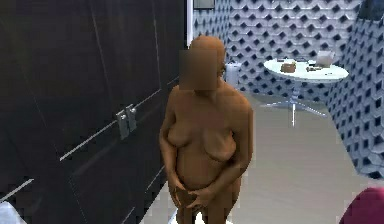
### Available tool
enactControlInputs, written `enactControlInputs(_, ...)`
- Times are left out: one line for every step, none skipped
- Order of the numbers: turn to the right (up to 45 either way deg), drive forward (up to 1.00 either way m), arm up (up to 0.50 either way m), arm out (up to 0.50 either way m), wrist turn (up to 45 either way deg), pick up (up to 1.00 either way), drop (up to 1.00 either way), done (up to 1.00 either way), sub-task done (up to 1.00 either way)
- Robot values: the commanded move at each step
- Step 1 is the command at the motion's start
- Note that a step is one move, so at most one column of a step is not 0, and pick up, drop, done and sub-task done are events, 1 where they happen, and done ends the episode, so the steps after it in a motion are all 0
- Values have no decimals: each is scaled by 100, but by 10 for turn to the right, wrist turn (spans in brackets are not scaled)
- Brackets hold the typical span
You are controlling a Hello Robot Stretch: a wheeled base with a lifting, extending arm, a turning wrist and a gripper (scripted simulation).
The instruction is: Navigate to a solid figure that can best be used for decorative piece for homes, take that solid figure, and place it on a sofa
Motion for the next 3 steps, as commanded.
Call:
enactControlInputs(180, 0, 0, 0, 0, 0, 0, 0, 0)
enactControlInputs(0, 100, 0, 0, 0, 0, 0, 0, 0)
enactControlInputs(120, 0, 0, 0, 0, 0, 0, 0, 0)
